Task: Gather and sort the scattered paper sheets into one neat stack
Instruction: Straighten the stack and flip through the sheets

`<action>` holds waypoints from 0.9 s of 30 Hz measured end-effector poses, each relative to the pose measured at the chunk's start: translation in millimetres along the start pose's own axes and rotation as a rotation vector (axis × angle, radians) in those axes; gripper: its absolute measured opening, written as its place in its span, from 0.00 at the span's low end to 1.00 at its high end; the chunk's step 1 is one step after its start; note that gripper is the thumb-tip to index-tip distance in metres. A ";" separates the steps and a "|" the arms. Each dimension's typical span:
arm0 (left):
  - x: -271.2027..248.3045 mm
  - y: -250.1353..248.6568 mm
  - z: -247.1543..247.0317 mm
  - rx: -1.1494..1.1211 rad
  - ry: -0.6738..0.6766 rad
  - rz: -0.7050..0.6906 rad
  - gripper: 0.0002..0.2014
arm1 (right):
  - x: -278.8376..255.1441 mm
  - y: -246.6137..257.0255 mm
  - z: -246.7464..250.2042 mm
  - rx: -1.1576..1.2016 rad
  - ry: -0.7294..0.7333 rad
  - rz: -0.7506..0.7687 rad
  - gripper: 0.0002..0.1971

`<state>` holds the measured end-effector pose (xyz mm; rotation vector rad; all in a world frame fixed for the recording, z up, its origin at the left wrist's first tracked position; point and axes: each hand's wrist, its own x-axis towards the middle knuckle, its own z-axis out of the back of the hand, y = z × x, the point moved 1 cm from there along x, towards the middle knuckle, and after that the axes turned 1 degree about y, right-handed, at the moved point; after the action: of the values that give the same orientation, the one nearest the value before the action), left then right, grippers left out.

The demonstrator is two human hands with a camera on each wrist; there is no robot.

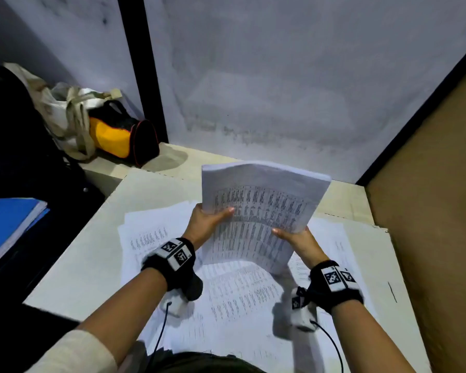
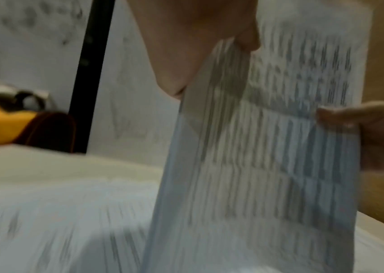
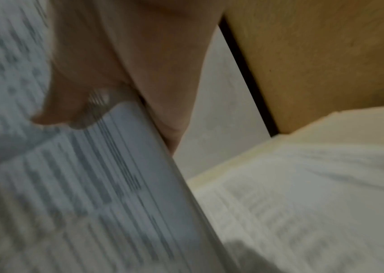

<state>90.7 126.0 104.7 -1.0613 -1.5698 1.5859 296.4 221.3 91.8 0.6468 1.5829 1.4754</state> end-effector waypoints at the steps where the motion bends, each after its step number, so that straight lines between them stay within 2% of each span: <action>1: 1.8 11.7 -1.3 0.027 0.004 0.033 0.10 | 0.6 -9.0 -2.4 -0.030 -0.049 -0.002 0.13; 3: 4.9 32.4 4.9 0.161 0.074 0.106 0.16 | -0.5 -15.5 -3.9 -0.131 -0.176 0.044 0.01; 5: 6.9 58.5 27.2 0.459 0.158 0.184 0.22 | -1.7 -12.0 3.5 -0.161 -0.302 0.069 0.06; 6: 7.5 72.6 44.2 0.638 0.128 0.255 0.25 | -1.4 -9.0 10.8 -0.163 -0.340 0.072 0.08; 8: -2.2 95.4 86.7 0.903 -0.129 0.483 0.32 | 0.1 -1.8 26.4 -0.213 -0.379 0.071 0.10; 10: -19.2 107.1 118.6 0.966 -0.387 0.688 0.38 | 1.4 1.9 41.0 -0.251 -0.404 0.049 0.06; 12: -30.2 111.4 135.1 0.930 -0.448 0.865 0.46 | 1.3 1.2 49.1 -0.236 -0.409 0.022 0.03; 14: -30.8 115.2 139.9 0.889 -0.496 0.943 0.50 | 1.4 -3.3 50.1 -0.257 -0.388 0.001 0.05; 15: -29.4 117.5 139.5 0.891 -0.492 0.956 0.49 | 1.7 -6.0 48.2 -0.280 -0.373 -0.009 0.06; 16: -26.0 116.8 136.8 0.897 -0.462 0.926 0.46 | 1.7 -8.0 45.1 -0.291 -0.363 -0.020 0.06; 18: -22.3 112.2 130.6 0.860 -0.402 0.950 0.36 | 2.2 -12.5 37.9 -0.305 -0.353 -0.038 0.05; 20: -18.5 109.9 129.3 0.694 -0.366 0.876 0.28 | 3.5 -17.1 32.0 -0.325 -0.343 -0.061 0.04; 23: -18.7 114.0 135.6 0.563 -0.447 0.798 0.27 | 7.1 -26.8 31.1 -0.364 -0.348 -0.107 0.04; 25: -22.6 108.4 131.9 0.416 -0.465 0.680 0.24 | 8.6 -29.7 31.6 -0.398 -0.353 -0.123 0.05; 27: -26.2 102.0 125.4 0.273 -0.417 0.625 0.25 | 8.0 -31.2 30.5 -0.428 -0.355 -0.136 0.06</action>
<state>0.4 38.7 -0.2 -1.1856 -1.2640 2.4976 323.7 238.9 61.6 0.5053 0.9808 1.4428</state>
